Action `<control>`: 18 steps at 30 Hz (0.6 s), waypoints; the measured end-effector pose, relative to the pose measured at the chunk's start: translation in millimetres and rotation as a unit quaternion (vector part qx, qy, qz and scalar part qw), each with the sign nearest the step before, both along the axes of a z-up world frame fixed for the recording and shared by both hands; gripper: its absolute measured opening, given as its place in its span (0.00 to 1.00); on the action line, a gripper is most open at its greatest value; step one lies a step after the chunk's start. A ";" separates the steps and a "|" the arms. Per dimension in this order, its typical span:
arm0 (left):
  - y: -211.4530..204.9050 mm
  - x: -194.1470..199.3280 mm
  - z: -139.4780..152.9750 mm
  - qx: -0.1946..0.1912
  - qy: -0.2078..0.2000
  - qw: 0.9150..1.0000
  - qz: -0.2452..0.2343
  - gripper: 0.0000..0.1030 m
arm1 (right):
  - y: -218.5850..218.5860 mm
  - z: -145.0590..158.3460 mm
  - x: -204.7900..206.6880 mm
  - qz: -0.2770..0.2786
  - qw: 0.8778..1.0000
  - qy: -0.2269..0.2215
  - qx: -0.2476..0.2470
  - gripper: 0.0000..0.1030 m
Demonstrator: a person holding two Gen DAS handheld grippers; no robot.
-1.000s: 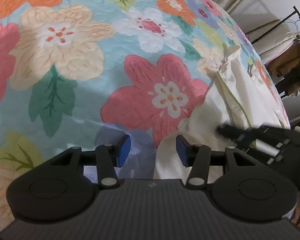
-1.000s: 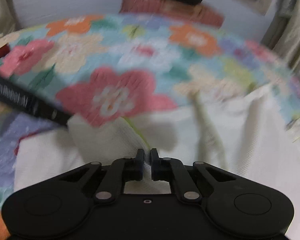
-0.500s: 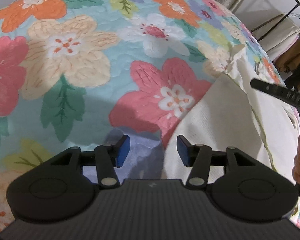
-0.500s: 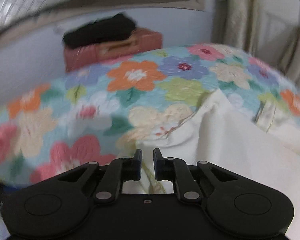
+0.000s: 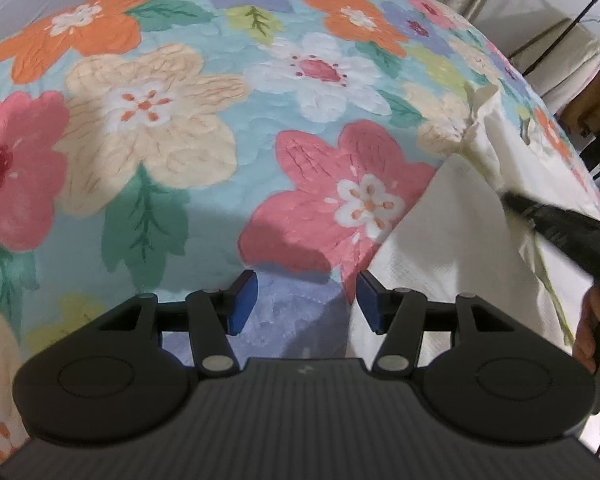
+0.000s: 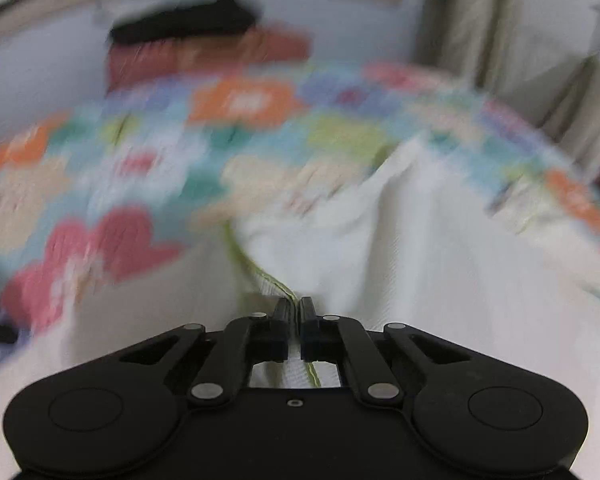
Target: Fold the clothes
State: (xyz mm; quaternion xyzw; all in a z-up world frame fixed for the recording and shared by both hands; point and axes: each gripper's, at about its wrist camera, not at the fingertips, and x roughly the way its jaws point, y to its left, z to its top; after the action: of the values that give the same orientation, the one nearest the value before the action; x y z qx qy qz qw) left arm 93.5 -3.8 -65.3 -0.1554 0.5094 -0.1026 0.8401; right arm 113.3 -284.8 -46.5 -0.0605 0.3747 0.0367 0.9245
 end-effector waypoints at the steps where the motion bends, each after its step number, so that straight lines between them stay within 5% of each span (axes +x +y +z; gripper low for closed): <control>1: 1.3 -0.7 0.6 -0.004 0.000 1.000 0.000 0.52 | -5.4 9.3 -7.7 -0.025 0.999 -0.030 0.018 0.05; 3: 0.4 -1.0 1.4 -0.002 -0.003 1.000 0.002 0.52 | -17.8 25.6 -21.7 -0.065 0.993 -0.073 0.072 0.05; 6: -1.9 0.2 0.8 0.003 -0.002 1.000 0.003 0.53 | -27.3 30.3 -29.6 -0.064 0.980 -0.061 0.177 0.06; 12: 1.6 0.4 -2.8 0.006 0.006 1.000 0.009 0.53 | 2.8 -0.7 -16.0 -0.008 0.993 0.039 0.115 0.16; 14: 4.2 -3.1 -0.6 0.005 0.004 1.000 0.006 0.55 | -2.5 8.2 -32.7 -0.017 0.986 0.027 0.163 0.33; 18: 15.9 -10.8 2.6 -0.011 0.007 1.000 0.012 0.67 | 2.3 33.2 -77.5 0.003 0.972 0.005 0.235 0.43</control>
State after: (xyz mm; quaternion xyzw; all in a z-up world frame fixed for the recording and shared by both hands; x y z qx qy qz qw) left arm 82.8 12.0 -62.7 -0.1712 0.5123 -0.0964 0.8360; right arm 35.7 -282.4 -13.4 0.1573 0.3597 0.1267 0.9110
